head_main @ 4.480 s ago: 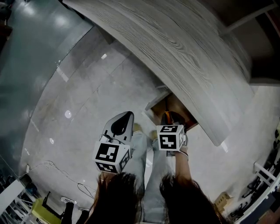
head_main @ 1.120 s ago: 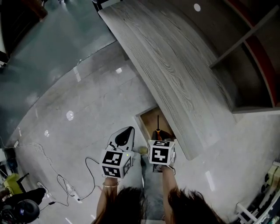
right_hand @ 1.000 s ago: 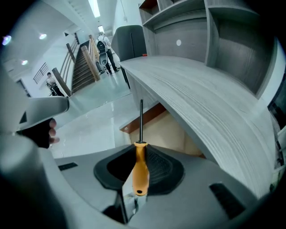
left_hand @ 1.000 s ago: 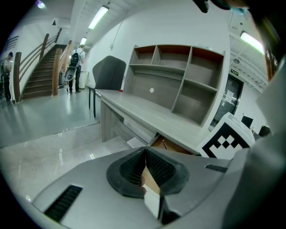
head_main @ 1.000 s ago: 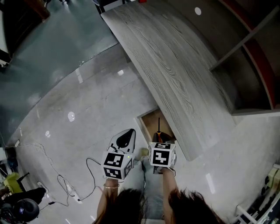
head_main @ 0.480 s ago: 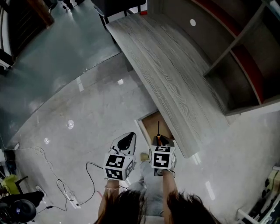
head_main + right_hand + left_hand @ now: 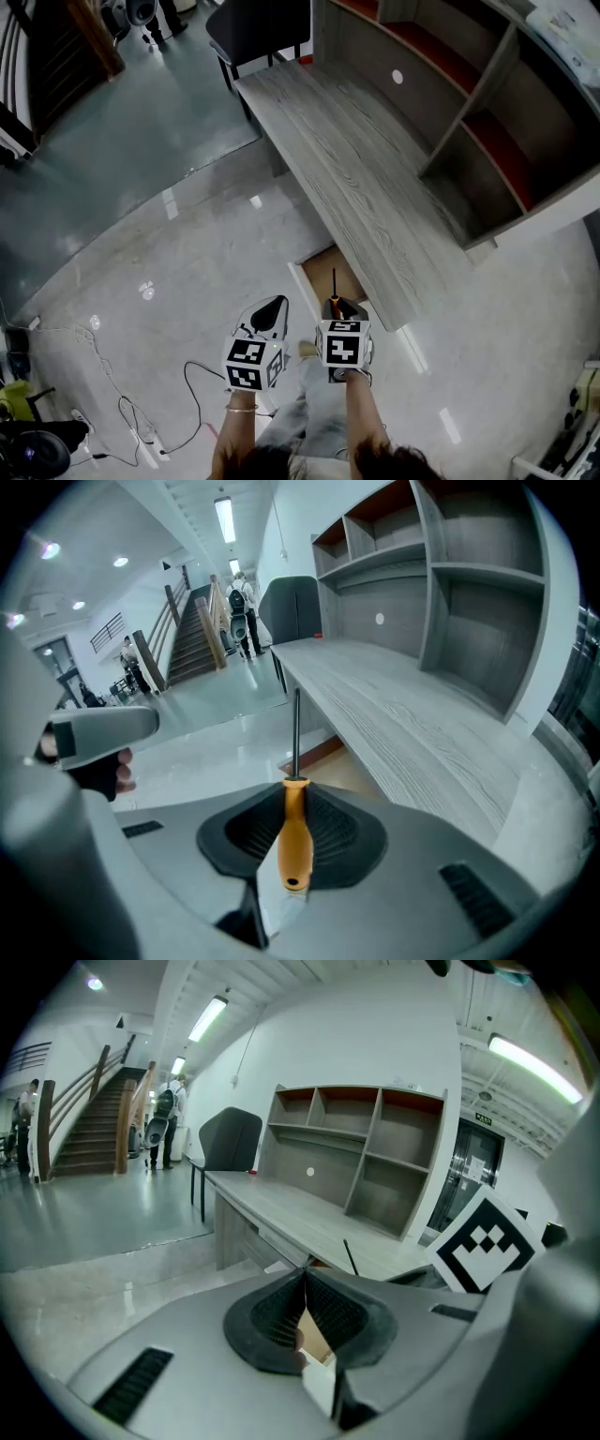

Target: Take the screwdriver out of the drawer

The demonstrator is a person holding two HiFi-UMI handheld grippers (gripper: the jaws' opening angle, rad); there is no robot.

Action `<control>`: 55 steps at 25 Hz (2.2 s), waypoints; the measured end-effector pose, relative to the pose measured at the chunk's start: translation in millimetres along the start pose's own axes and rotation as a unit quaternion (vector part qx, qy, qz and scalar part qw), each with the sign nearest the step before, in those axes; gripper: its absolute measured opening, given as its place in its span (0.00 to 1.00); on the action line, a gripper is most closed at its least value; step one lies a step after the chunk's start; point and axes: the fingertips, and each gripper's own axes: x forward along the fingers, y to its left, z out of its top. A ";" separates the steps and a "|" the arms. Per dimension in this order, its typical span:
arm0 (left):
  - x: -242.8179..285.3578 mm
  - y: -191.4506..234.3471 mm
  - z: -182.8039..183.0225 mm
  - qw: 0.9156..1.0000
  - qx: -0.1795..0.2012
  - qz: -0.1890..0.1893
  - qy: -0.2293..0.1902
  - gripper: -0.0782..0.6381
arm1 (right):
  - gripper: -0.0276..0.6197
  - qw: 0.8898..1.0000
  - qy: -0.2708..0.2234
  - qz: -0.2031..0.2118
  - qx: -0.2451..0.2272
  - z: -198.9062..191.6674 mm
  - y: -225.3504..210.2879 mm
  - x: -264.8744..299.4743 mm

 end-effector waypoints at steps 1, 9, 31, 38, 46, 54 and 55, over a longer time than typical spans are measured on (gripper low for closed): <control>-3.8 -1.0 0.9 1.000 0.001 0.000 -0.001 0.13 | 0.17 1.000 -0.003 -0.001 -0.002 1.4 1.4 -4.5; -33.9 -14.9 15.6 1.000 0.005 -0.003 -0.028 0.13 | 0.18 0.999 -0.030 -0.007 -0.018 12.3 7.7 -42.4; -135.3 -60.5 27.5 0.995 0.028 -0.007 -0.095 0.13 | 0.18 0.992 -0.110 -0.003 -0.060 13.0 44.1 -152.7; -173.8 -68.9 29.2 0.992 0.027 0.004 -0.123 0.13 | 0.18 0.989 -0.133 0.000 -0.070 5.0 55.1 -187.0; -212.7 -91.1 25.4 0.989 0.035 0.010 -0.146 0.13 | 0.18 0.984 -0.158 0.001 -0.085 -9.5 61.9 -228.1; -250.1 -116.2 16.6 0.985 0.046 0.009 -0.166 0.13 | 0.18 0.979 -0.180 0.006 -0.096 -25.9 73.8 -265.7; -255.0 -119.2 15.9 0.985 0.047 0.009 -0.168 0.13 | 0.18 0.978 -0.183 0.007 -0.098 -27.8 75.8 -270.2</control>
